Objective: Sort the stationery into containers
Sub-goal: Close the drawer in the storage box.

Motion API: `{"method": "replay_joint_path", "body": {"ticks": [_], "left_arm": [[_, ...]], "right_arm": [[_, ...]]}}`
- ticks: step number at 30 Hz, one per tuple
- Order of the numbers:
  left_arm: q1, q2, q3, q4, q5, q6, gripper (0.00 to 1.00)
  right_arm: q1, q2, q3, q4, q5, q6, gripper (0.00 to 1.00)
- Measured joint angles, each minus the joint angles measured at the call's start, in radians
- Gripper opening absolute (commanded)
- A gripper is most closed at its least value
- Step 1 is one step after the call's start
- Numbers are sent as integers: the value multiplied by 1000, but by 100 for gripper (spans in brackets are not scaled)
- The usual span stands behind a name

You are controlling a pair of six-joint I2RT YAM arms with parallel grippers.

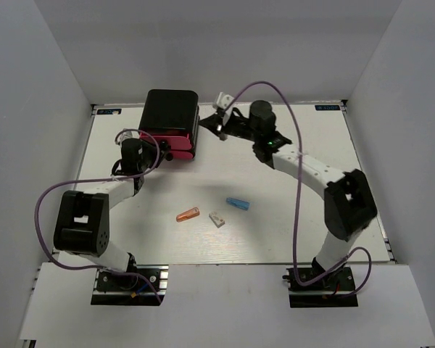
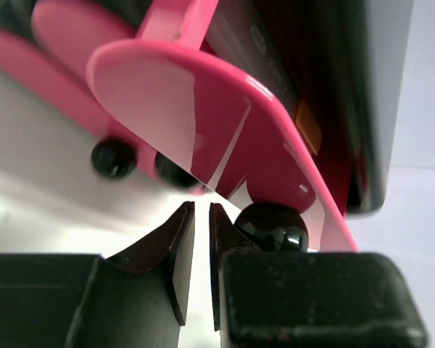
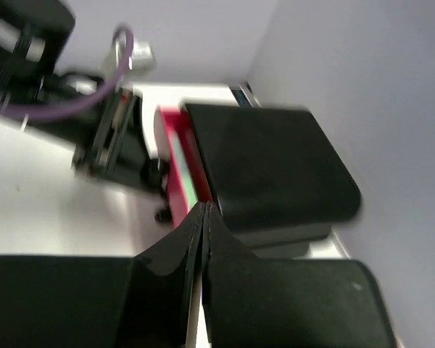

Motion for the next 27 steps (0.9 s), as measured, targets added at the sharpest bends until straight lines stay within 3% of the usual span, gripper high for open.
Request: {"method": "replay_joint_path", "body": {"ticks": [10, 12, 19, 20, 24, 27], "left_arm": [[0, 163, 184, 18, 5, -19, 25], [0, 178, 199, 17, 9, -19, 30], [9, 187, 201, 18, 82, -24, 31], [10, 185, 191, 29, 92, -25, 34], [13, 177, 148, 55, 129, -20, 62], [10, 178, 135, 53, 154, -24, 69]], "right_arm": [[-151, -289, -417, -40, 34, -85, 0], [-163, -309, -463, -58, 35, -94, 0], [-193, -358, -542, -81, 30, -101, 2], [-197, -363, -548, -80, 29, -101, 2], [-204, -369, -558, -80, 25, -103, 4], [-208, -369, -566, -79, 22, -104, 5]]}}
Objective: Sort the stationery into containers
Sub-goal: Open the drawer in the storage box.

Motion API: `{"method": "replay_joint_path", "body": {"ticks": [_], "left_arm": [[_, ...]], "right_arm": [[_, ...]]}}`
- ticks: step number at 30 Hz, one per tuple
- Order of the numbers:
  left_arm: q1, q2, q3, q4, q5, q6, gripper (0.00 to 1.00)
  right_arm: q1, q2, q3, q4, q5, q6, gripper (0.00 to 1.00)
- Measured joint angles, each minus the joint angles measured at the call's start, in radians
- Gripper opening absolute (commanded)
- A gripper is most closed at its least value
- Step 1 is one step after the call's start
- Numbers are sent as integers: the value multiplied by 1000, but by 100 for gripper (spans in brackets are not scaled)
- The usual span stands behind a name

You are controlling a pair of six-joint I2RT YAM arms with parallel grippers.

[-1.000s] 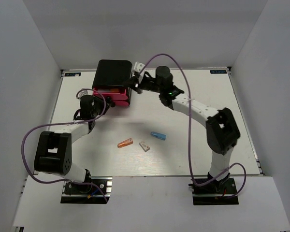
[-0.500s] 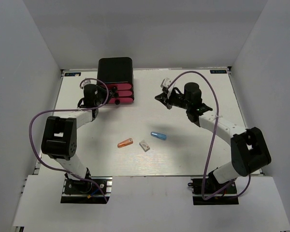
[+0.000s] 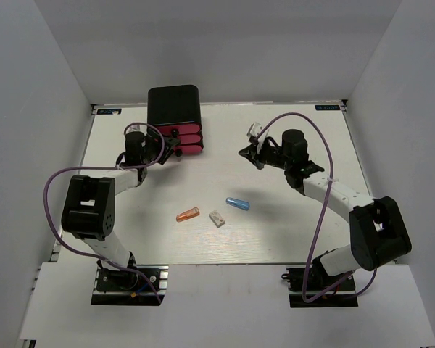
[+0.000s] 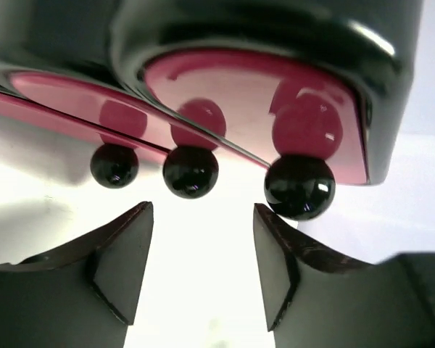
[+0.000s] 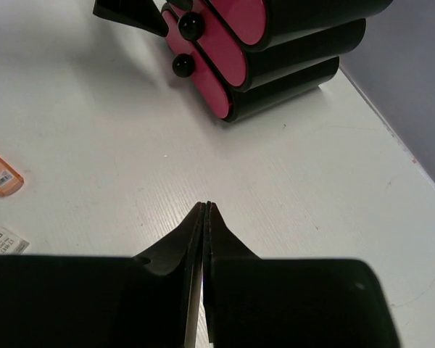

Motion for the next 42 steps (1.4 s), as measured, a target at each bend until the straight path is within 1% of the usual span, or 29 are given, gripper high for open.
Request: {"method": "replay_joint_path", "body": {"ticks": [1, 6, 11, 14, 17, 18, 21, 22, 23, 26, 27, 28, 32, 33, 35, 36, 38, 39, 41, 42], "left_arm": [[-2, 0, 0, 1, 5, 1, 71], [-3, 16, 13, -15, 18, 3, 70], [-3, 57, 50, -47, 2, 3, 55], [-5, 72, 64, -54, -1, 1, 50], [-11, 80, 79, -55, -16, 0, 50], [-12, 85, 84, -54, -22, -1, 46], [-15, 93, 92, -51, -23, -10, 39], [-15, 93, 92, -51, -24, -11, 35], [-15, 93, 92, -51, -24, -11, 33], [-15, 93, 86, -42, -24, -11, 26], [-15, 92, 80, -33, -25, -11, 24], [-15, 91, 75, -19, -27, -12, 24], [-17, 51, 2, 24, -27, -12, 23], [-17, 36, -18, 28, -27, -12, 23], [-17, 0, -61, 35, -26, -10, 23], [-17, -20, -82, 34, -27, -6, 23], [-17, -59, -117, 24, -27, 0, 23], [-17, -74, -129, 18, -27, 5, 24], [-17, -99, -145, 2, -26, 13, 30], [-17, -108, -150, -4, -26, 16, 39]], "right_arm": [[-1, 0, -3, 0, 0, 0, 5], [-8, 0, -4, 0, 0, 0, 5], [-14, 0, -4, 0, 0, 0, 6], [-15, 0, -4, 0, 0, -1, 6], [-15, 0, -4, 0, -3, -5, 8], [-15, 0, -4, 0, -3, -8, 8], [-16, 0, -5, 0, -10, -12, 13], [-16, 0, -7, 1, -12, -14, 14], [-16, 0, -11, 1, -16, -15, 18], [-16, 0, -31, 0, -22, -18, 25], [-16, 0, -36, 0, -25, -18, 26], [-16, 1, -40, -1, -26, -19, 29], [-16, 1, -42, -11, -50, -39, 36], [-16, 1, -42, -23, -63, -53, 39], [-15, 1, -42, -64, -95, -95, 43], [-15, 3, -39, -94, -114, -122, 47], [-14, 20, -23, -178, -150, -176, 51], [-14, 35, -9, -226, -164, -206, 54], [-11, 72, 23, -315, -182, -260, 56], [-10, 93, 37, -358, -185, -287, 57]]}}
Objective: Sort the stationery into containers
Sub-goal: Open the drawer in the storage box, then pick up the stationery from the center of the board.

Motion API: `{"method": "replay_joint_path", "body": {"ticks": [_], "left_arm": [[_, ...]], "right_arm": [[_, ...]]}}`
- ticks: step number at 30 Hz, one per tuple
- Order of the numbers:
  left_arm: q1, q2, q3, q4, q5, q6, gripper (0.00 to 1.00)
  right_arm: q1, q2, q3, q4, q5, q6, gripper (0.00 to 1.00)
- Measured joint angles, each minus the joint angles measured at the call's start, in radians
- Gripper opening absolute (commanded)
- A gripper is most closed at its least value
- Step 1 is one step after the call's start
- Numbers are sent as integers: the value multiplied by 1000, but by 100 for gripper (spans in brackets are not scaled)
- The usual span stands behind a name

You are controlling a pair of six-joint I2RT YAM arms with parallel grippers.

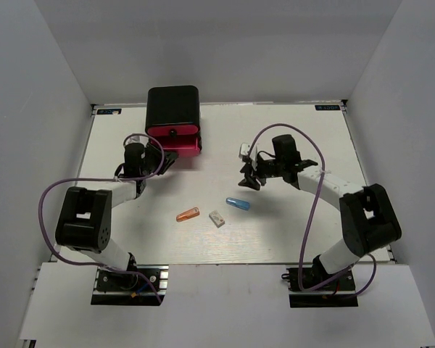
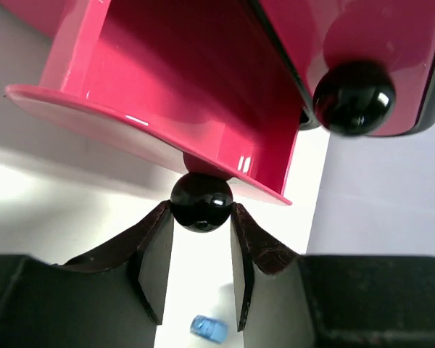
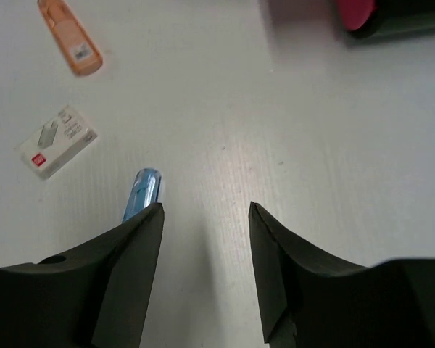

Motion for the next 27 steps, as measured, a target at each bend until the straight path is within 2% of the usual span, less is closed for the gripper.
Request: {"method": "replay_joint_path", "body": {"ticks": [3, 7, 12, 22, 27], "left_arm": [[0, -27, -12, -27, 0, 14, 59], [1, -81, -42, -86, -4, 44, 75], [2, -196, -75, -192, -9, 90, 79], [2, -613, -124, -428, -21, 269, 80], [2, -731, -140, -527, -23, 384, 80]], "right_arm": [[10, 60, 34, -122, -3, -69, 60], [34, 104, 42, -230, 15, -113, 64], [73, 124, 42, -299, 68, -136, 65], [162, 173, 42, -297, 214, -117, 64], [195, 208, 64, -262, 303, -79, 52]]}}
